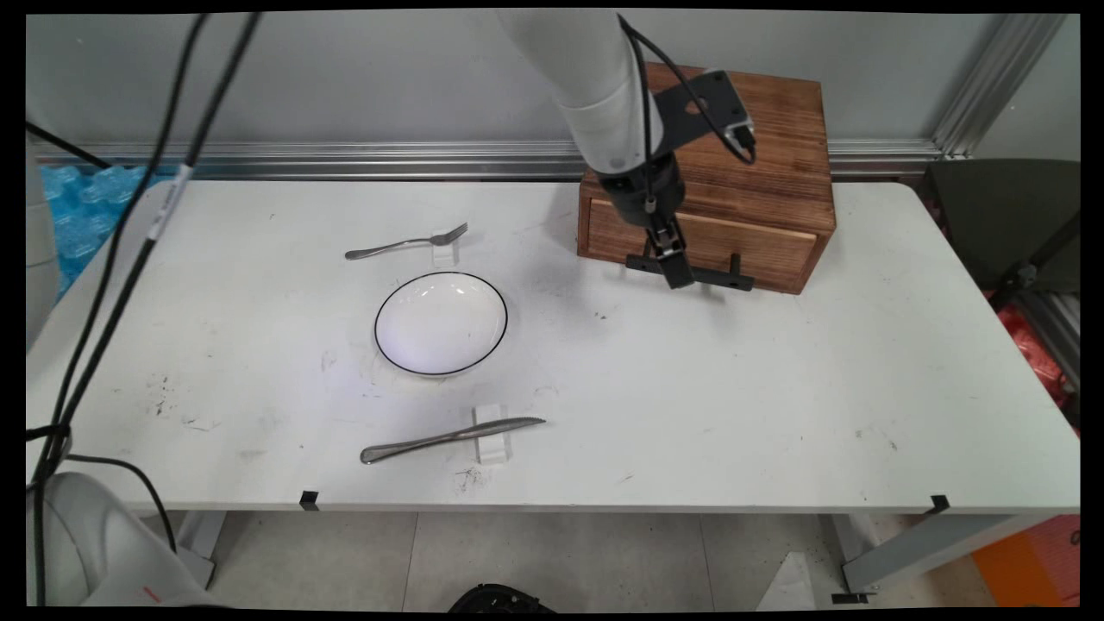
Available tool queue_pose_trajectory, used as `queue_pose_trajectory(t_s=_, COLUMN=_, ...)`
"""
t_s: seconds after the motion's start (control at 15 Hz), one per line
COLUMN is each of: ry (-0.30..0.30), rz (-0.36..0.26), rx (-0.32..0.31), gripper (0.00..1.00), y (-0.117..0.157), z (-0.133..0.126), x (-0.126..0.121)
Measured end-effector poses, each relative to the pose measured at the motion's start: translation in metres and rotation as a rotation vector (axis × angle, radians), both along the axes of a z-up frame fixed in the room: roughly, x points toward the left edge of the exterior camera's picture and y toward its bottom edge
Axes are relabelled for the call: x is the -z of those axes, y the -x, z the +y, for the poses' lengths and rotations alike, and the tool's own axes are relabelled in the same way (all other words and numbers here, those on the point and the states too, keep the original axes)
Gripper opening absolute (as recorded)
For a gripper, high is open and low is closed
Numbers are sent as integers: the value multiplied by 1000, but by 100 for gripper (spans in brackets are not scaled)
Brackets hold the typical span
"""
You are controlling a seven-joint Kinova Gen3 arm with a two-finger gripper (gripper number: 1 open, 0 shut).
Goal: Open the drawer
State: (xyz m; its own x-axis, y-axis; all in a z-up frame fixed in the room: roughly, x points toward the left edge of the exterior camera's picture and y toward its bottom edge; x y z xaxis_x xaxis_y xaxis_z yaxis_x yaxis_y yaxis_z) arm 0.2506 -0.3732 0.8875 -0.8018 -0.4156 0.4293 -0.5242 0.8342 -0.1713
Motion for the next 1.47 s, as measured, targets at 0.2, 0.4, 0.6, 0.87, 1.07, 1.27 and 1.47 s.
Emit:
queue_pose_trajectory(t_s=0.2, ry=9, rz=-12, rx=36, gripper=100, y=9, z=-16, x=16)
queue_pose_trajectory(t_s=0.4, ry=16, rz=-25, rx=67, gripper=100, y=15, z=-26, x=28)
queue_pose_trajectory(t_s=0.6, ry=20, rz=-41, rx=107, gripper=100, y=20, z=-36, x=41)
queue_pose_trajectory(t_s=0.87, ry=22, rz=-67, rx=170, gripper=100, y=28, z=-49, x=62)
queue_pose_trajectory(t_s=1.07, ry=21, rz=-88, rx=209, gripper=100, y=31, z=-55, x=76)
queue_pose_trajectory(t_s=1.27, ry=17, rz=-102, rx=237, gripper=100, y=32, z=-57, x=85)
queue_pose_trajectory(t_s=1.47, ry=13, rz=-118, rx=264, gripper=100, y=32, z=-59, x=94)
